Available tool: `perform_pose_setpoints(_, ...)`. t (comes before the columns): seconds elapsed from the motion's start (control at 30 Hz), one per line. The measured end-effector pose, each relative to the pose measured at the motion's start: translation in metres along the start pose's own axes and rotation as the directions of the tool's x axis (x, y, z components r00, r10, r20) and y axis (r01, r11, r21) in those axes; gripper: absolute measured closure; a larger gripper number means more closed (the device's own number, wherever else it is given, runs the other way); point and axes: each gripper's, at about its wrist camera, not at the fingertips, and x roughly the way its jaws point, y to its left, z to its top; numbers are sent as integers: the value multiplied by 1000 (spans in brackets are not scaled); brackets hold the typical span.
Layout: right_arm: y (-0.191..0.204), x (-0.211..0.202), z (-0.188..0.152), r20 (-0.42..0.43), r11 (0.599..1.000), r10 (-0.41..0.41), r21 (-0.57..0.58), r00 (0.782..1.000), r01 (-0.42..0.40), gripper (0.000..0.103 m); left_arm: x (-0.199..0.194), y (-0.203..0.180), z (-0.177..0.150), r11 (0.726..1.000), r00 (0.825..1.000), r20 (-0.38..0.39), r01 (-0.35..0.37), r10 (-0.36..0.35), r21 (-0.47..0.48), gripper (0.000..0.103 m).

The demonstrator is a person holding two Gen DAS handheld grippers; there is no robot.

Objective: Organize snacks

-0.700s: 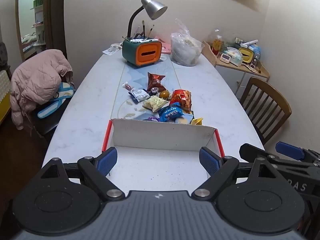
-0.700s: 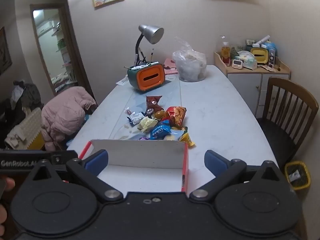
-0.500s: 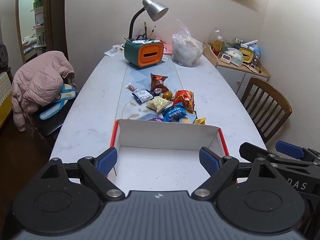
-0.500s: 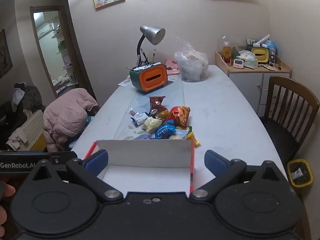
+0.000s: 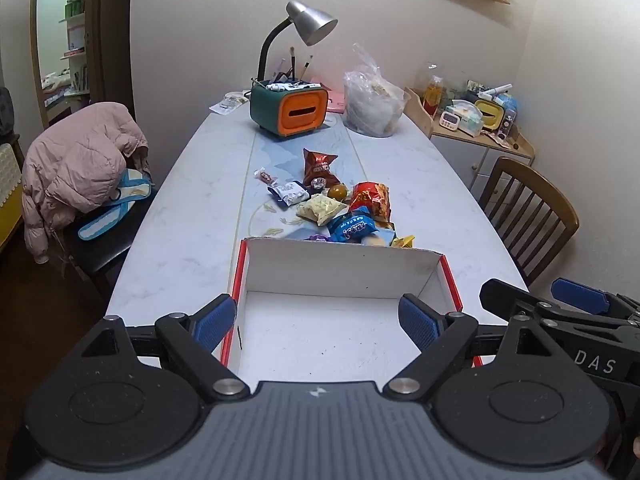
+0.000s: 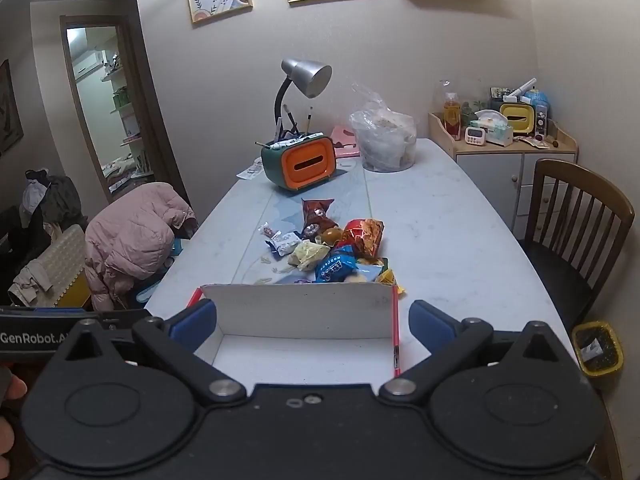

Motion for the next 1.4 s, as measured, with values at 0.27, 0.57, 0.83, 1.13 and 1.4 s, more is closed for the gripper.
perform_pose_setpoints(0.27, 2, -4, 1, 5, 1000, -6, -6, 1000, 6, 0, -3, 1, 0, 1000, 1000, 0, -2, 2, 0, 14)
perform_pose_setpoints(0.57, 2, -5, 2, 5, 1000, -6, -6, 1000, 6, 0, -3, 3, 0, 1000, 1000, 1, -1, 1, 1, 14)
perform_pose_setpoints(0.83, 3, -6, 2, 4, 1000, -8, -8, 1000, 8, 0, -5, 5, -1, 1000, 1000, 1, 0, 0, 2, 14)
perform_pose_setpoints(1.13, 3, -7, 3, 7, 1000, -11, -8, 1000, 11, 0, -10, -7, 0, 1000, 1000, 4, 1, -1, 17, 14)
perform_pose_setpoints(1.4, -3, -11, 5, 19, 1000, -18, -11, 1000, 18, 0, -10, -13, -1, 1000, 1000, 12, 3, -3, 28, 14)
